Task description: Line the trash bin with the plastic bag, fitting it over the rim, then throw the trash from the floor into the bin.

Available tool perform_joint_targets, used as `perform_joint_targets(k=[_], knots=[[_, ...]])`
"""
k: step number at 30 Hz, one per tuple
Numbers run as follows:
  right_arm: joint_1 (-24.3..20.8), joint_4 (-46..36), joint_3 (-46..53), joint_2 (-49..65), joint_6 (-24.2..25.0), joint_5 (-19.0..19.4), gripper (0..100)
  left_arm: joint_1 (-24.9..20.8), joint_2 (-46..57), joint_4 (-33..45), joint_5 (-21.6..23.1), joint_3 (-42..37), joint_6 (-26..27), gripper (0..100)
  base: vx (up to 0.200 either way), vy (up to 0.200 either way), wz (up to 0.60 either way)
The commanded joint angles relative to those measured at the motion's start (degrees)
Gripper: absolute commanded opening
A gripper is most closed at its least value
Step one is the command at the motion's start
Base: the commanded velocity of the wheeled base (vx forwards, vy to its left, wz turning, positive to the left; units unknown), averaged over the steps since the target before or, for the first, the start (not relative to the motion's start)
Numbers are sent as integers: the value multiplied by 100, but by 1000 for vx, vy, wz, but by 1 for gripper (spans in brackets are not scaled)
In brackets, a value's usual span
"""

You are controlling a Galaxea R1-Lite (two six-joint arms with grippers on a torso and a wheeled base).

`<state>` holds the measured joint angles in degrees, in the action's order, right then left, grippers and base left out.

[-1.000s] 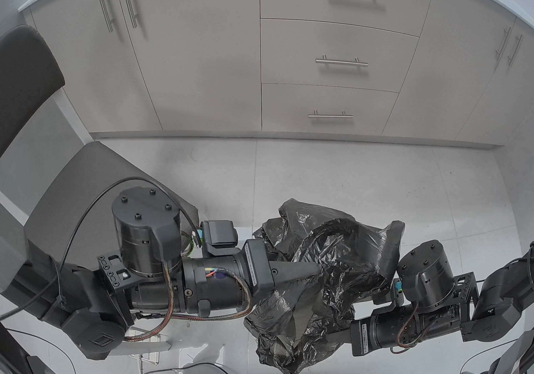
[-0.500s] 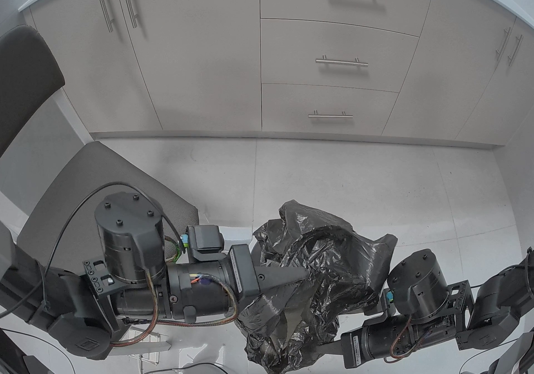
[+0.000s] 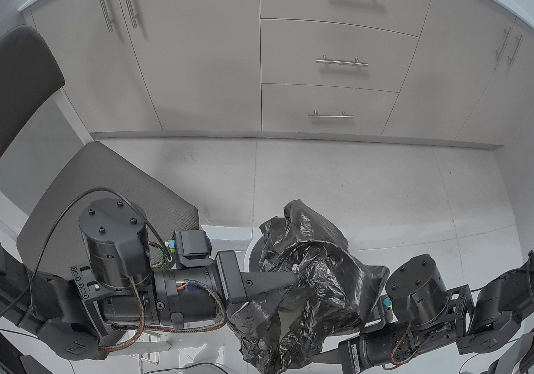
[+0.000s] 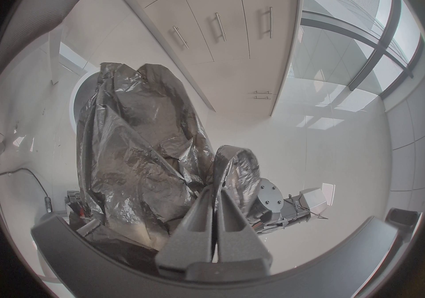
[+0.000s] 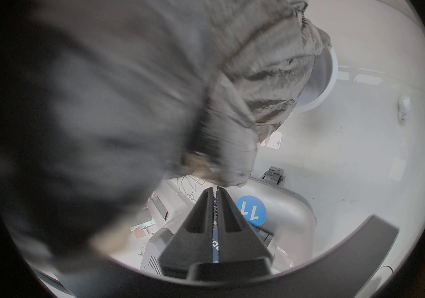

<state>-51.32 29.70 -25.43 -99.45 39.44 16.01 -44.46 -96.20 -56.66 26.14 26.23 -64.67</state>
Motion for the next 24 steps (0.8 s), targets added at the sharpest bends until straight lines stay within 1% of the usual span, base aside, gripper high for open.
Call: perform_joint_targets(k=[1, 6, 11, 16, 18, 21, 22, 24], knots=[[-71, 1, 3, 5, 29, 96, 0, -1, 40, -3, -56, -92, -2, 0, 0, 0, 0], [-124, 36, -41, -4, 38, 87, 0, -1, 110, -3, -47, -189, -2, 0, 0, 0, 0], [-62, 63, -6, -110, 47, 87, 0, 7, 4, -3, -47, -171, -10, 0, 0, 0, 0], [-71, 63, 29, 128, -41, 8, 0, 139, -40, -3, -38, -136, -10, 0, 0, 0, 0], [-124, 1, -32, 251, -50, -300, 0, 166, -31, -3, -38, -127, -10, 0, 0, 0, 0], [-264, 1, -111, 224, -138, -985, 0, 166, -31, -12, -38, -127, -10, 0, 0, 0, 0], [-291, 1, -111, 189, -182, -1152, 0, 166, -31, -12, -38, -119, -10, 0, 0, 0, 0], [-299, 1, -76, 128, -287, -1293, 0, 166, -31, -12, -38, -119, -10, 0, 0, 0, 0]])
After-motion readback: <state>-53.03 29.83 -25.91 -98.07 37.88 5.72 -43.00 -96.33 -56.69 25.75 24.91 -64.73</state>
